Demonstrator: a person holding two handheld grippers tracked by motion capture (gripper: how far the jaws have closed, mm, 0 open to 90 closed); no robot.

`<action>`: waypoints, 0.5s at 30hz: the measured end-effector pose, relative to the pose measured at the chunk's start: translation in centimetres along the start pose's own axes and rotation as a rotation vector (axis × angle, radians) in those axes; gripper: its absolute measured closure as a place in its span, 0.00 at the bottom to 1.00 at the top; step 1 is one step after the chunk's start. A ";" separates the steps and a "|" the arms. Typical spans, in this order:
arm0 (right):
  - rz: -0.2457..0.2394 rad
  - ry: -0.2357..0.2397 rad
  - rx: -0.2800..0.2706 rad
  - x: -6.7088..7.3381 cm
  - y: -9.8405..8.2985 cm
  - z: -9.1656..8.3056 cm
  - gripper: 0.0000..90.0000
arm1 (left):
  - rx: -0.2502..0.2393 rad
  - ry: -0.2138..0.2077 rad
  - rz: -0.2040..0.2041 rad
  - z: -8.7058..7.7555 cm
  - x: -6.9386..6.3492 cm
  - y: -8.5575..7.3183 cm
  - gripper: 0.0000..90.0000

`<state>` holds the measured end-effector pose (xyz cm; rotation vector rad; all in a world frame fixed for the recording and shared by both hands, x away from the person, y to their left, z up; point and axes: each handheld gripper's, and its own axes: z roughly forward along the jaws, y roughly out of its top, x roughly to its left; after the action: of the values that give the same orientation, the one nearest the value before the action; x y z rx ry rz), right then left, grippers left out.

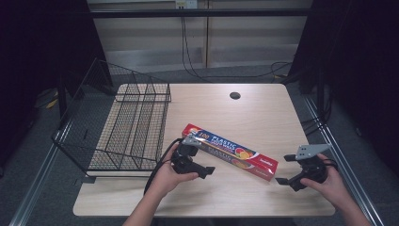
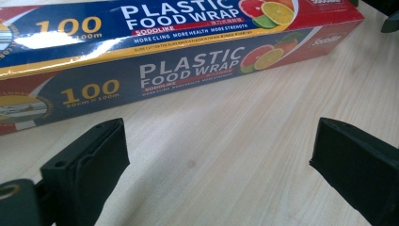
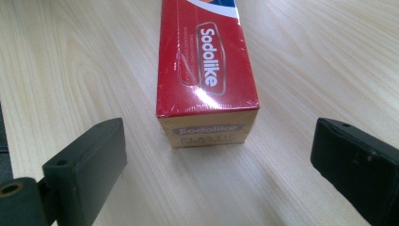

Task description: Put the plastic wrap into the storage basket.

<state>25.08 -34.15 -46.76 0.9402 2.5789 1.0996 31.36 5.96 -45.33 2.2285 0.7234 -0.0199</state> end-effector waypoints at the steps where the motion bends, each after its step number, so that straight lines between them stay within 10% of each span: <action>1: 0.000 0.000 0.000 0.0 0.0 0.0 0.04 | 0.000 0.000 0.000 0.0 0.0 0.0 0.03; 8: -0.013 -0.002 0.006 0.1 0.1 0.0 0.04 | 0.001 -0.036 -0.020 -0.2 0.2 0.3 0.02; 15: -0.005 0.001 -0.001 -0.1 0.1 0.2 0.04 | 0.032 -0.019 0.128 -0.4 -0.6 2.4 0.06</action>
<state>25.30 -34.02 -46.82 0.9332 2.5802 1.1005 31.96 4.60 -43.29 2.2975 0.5732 0.0108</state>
